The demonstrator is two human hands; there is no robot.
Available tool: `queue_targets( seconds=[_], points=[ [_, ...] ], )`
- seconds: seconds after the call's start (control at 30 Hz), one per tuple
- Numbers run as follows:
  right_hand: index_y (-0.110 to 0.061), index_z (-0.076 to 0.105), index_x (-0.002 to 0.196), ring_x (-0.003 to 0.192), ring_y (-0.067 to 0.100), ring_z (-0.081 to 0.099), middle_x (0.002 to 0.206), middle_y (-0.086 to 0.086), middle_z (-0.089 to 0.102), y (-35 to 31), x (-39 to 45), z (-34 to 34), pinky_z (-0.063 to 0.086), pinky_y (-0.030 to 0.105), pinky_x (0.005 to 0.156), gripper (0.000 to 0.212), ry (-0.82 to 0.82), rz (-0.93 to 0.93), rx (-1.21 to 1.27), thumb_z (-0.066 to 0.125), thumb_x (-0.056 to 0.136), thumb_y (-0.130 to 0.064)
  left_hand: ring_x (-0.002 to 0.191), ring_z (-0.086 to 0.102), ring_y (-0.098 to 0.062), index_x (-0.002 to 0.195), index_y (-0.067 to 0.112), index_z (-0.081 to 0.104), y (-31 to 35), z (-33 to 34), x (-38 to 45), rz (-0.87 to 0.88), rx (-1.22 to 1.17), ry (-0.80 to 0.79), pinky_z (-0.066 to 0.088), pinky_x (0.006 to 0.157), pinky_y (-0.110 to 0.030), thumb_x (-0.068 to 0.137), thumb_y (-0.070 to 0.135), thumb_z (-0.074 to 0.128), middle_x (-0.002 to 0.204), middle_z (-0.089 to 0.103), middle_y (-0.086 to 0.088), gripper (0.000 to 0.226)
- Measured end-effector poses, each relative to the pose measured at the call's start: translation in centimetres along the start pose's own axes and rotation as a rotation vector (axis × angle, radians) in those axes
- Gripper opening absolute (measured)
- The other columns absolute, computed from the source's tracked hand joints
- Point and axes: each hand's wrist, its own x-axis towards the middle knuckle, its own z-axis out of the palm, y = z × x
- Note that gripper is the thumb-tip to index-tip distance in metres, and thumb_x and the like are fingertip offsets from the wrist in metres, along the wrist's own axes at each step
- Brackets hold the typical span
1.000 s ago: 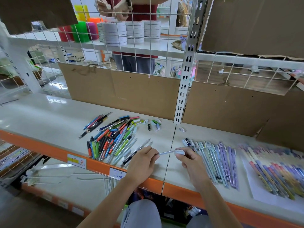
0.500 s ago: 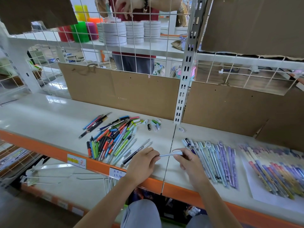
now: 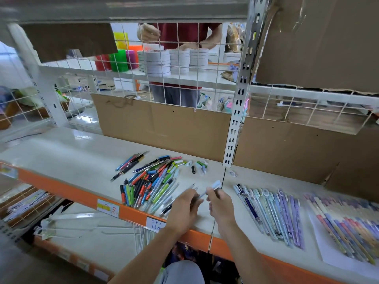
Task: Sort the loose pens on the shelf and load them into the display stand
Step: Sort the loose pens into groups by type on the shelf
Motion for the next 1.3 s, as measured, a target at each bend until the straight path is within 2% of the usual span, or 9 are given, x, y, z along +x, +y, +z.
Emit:
queue_targets(
  seconds=[0.17,0.27,0.4,0.5,0.57,0.67,0.93,1.13,1.3],
  points=[
    [-0.009,0.056,0.081,0.054,0.011,0.050,0.071,0.003,0.061,-0.2,0.8,-1.9,0.034,0.022,0.047,0.015,0.008,-0.035,0.024,0.053,0.094,-0.016,0.083,0.053,-0.014,0.102,0.012,0.059,1.1,-0.4,0.0,0.116,0.192,-0.180,0.037,0.069,-0.025,0.099,0.033,0.042,0.094,0.056,0.000,0.027],
    [-0.012,0.053,0.082,0.064,0.013,0.051,0.077,0.002,0.059,-0.9,2.1,-4.3,0.037,0.027,0.059,0.014,0.010,-0.157,-0.398,0.053,0.094,-0.020,0.080,0.050,-0.013,0.096,0.013,0.058,-0.2,-0.9,0.2,0.080,0.218,-0.069,0.040,0.067,-0.025,0.097,0.026,0.046,0.092,0.050,0.003,0.018],
    [-0.006,0.053,0.113,0.088,0.018,0.049,0.102,0.006,0.054,0.0,3.5,-6.3,0.034,0.025,0.070,0.023,-0.079,-0.185,-0.946,0.046,0.092,-0.008,0.090,0.049,-0.015,0.098,0.015,0.057,-2.9,-3.0,0.3,-0.113,0.356,0.067,0.043,0.078,-0.024,0.093,0.017,0.050,0.099,0.049,0.001,0.009],
    [-0.006,0.042,0.123,0.102,0.026,0.054,0.122,0.011,0.044,-0.4,3.4,-6.5,0.037,0.028,0.073,0.035,0.001,-0.246,-1.202,0.042,0.090,0.002,0.098,0.048,-0.016,0.106,0.015,0.056,-4.2,-4.7,0.6,-0.204,0.475,0.040,0.042,0.085,-0.026,0.094,0.026,0.049,0.105,0.048,-0.001,0.018],
    [-0.007,0.040,0.122,0.093,0.026,0.054,0.125,0.012,0.040,-1.0,2.7,-5.8,0.041,0.029,0.071,0.035,0.057,-0.310,-1.332,0.043,0.089,0.002,0.099,0.050,-0.016,0.108,0.015,0.057,-4.4,-5.4,0.8,-0.233,0.517,-0.028,0.044,0.086,-0.028,0.095,0.033,0.049,0.107,0.051,-0.002,0.023],
    [-0.010,0.047,0.117,0.080,0.020,0.047,0.122,0.006,0.044,-1.2,2.2,-2.8,0.038,0.022,0.063,0.028,-0.050,-0.425,-1.243,0.038,0.093,0.000,0.104,0.053,-0.016,0.111,0.015,0.060,-4.0,-5.6,1.3,-0.213,0.548,-0.113,0.046,0.089,-0.026,0.097,0.034,0.047,0.113,0.053,-0.002,0.027],
    [-0.013,0.062,0.113,0.108,0.021,0.052,0.116,0.005,0.053,0.1,2.0,5.2,0.039,0.029,0.086,0.022,-0.404,-0.603,-1.042,0.050,0.095,-0.016,0.086,0.051,-0.013,0.105,0.009,0.053,-3.7,-5.8,0.7,-0.211,0.392,-0.144,0.041,0.072,-0.021,0.090,0.032,0.060,0.097,0.058,-0.003,0.029],
    [-0.010,0.058,0.099,0.096,0.026,0.053,0.107,0.008,0.051,-0.9,2.2,5.7,0.039,0.032,0.074,0.014,-0.376,-0.569,-1.117,0.049,0.095,-0.020,0.110,0.047,-0.014,0.122,0.009,0.049,-4.7,-5.7,0.5,-0.226,0.462,-0.162,0.041,0.095,-0.022,0.094,0.006,0.049,0.121,0.049,-0.002,0.028],
    [-0.015,0.042,0.074,0.078,0.020,0.052,0.084,0.006,0.055,-1.5,1.6,2.3,0.039,0.029,0.066,0.021,-0.250,-0.343,-0.659,0.057,0.088,-0.010,0.108,0.040,-0.018,0.113,0.008,0.049,-4.5,-5.6,0.3,-0.218,0.542,-0.115,0.039,0.092,-0.024,0.097,0.009,0.037,0.116,0.042,-0.007,0.020]
  ],
)
